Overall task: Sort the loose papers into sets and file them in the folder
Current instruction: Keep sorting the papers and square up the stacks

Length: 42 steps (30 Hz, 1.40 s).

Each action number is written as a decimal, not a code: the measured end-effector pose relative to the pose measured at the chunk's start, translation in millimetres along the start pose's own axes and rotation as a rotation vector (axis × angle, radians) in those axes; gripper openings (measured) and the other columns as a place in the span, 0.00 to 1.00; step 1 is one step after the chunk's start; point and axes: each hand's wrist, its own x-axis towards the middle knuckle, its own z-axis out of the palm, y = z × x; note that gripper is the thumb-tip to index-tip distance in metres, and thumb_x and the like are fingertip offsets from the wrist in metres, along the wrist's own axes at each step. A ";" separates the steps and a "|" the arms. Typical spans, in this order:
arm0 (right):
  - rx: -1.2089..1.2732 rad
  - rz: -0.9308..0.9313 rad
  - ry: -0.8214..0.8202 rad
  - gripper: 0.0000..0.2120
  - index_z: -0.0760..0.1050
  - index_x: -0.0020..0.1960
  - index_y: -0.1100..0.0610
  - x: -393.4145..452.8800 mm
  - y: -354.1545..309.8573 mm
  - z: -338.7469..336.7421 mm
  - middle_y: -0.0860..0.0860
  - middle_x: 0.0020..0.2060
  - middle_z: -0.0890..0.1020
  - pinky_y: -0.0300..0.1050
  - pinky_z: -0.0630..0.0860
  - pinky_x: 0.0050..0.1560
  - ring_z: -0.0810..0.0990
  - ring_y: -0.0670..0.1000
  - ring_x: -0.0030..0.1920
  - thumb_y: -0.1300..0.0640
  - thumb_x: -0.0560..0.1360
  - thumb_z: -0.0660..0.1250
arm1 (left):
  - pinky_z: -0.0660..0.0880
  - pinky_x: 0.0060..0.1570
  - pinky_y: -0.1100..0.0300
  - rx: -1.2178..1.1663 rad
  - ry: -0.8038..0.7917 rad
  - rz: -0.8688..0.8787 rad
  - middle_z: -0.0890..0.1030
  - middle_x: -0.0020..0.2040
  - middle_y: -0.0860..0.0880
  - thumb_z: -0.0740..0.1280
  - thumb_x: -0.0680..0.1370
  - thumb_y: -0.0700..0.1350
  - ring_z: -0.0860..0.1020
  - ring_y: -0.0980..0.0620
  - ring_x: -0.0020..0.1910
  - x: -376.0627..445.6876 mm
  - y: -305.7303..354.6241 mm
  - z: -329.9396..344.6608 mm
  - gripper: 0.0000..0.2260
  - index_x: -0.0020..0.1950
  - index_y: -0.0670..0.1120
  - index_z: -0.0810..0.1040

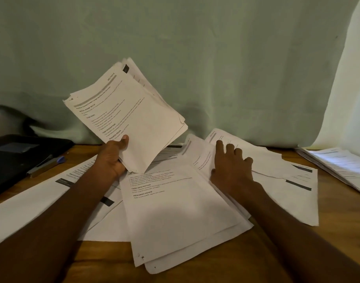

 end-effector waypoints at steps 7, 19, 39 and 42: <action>0.218 -0.306 0.097 0.28 0.61 0.78 0.47 6.8 -8.3 9.7 0.48 0.81 0.60 0.65 0.55 0.76 0.57 0.51 0.80 0.39 0.81 0.60 | 0.77 0.58 0.42 0.042 0.009 0.001 0.83 0.50 0.47 0.67 0.83 0.39 0.80 0.46 0.48 -2.7 1.4 4.6 0.05 0.51 0.49 0.79; 1.717 0.139 -0.294 0.29 0.82 0.59 0.53 11.3 -5.8 -9.0 0.51 0.50 0.87 0.48 0.80 0.51 0.86 0.53 0.50 0.32 0.80 0.57 | 0.79 0.52 0.53 0.251 -0.173 0.128 0.84 0.59 0.48 0.72 0.78 0.37 0.82 0.48 0.57 -12.2 -4.2 13.7 0.15 0.63 0.49 0.81; 1.740 0.254 -0.038 0.28 0.81 0.56 0.67 14.5 9.8 -4.1 0.55 0.48 0.88 0.56 0.83 0.55 0.86 0.57 0.51 0.53 0.62 0.83 | 0.79 0.51 0.64 0.329 -0.341 0.218 0.86 0.57 0.52 0.75 0.73 0.36 0.84 0.56 0.55 -25.0 -3.9 24.5 0.19 0.63 0.48 0.81; 1.797 0.244 -0.038 0.33 0.78 0.55 0.68 14.9 7.2 -4.4 0.57 0.50 0.87 0.62 0.81 0.59 0.86 0.59 0.52 0.47 0.61 0.83 | 0.78 0.45 0.70 0.305 -0.292 0.222 0.87 0.53 0.56 0.74 0.75 0.36 0.84 0.61 0.52 -22.3 -7.4 24.6 0.17 0.60 0.51 0.81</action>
